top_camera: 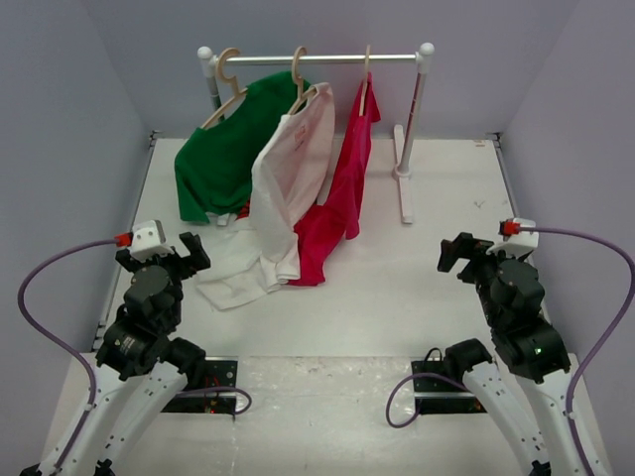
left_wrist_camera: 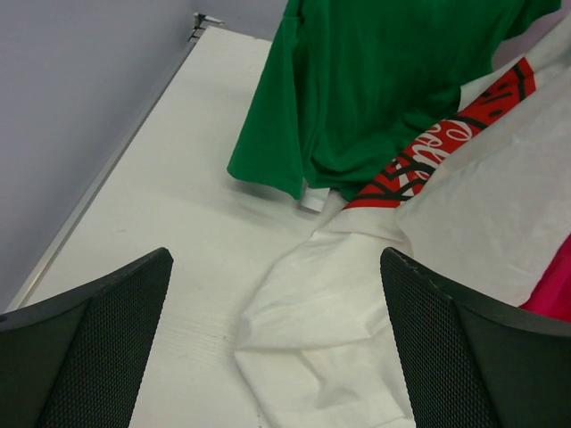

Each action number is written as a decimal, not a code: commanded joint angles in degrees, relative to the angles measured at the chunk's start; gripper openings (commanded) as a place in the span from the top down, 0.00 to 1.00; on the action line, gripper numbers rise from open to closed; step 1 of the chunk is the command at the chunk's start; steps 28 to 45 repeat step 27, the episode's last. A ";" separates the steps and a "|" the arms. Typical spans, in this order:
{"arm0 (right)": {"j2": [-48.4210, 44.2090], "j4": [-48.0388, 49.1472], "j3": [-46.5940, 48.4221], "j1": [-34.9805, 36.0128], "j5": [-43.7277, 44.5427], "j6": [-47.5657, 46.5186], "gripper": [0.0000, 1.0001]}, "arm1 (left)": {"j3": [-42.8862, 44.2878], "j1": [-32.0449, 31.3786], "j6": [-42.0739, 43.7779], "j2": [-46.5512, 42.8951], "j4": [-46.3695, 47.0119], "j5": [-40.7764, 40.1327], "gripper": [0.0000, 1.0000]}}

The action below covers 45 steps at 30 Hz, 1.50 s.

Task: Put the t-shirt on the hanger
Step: Reset both arms

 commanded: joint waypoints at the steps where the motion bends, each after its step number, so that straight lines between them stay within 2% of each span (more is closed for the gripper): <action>1: 2.71 3.76 0.07 -0.07 1.94 1.48 0.01 | -1.61 2.11 1.09 0.22 4.16 0.69 0.00; 27: 2.30 6.27 -1.57 -0.12 0.74 1.19 0.01 | -1.44 6.70 1.74 0.40 4.20 6.22 0.00; 45: 2.30 6.27 -1.57 -0.12 0.74 1.19 0.01 | -1.44 6.70 1.74 0.40 4.20 6.22 0.00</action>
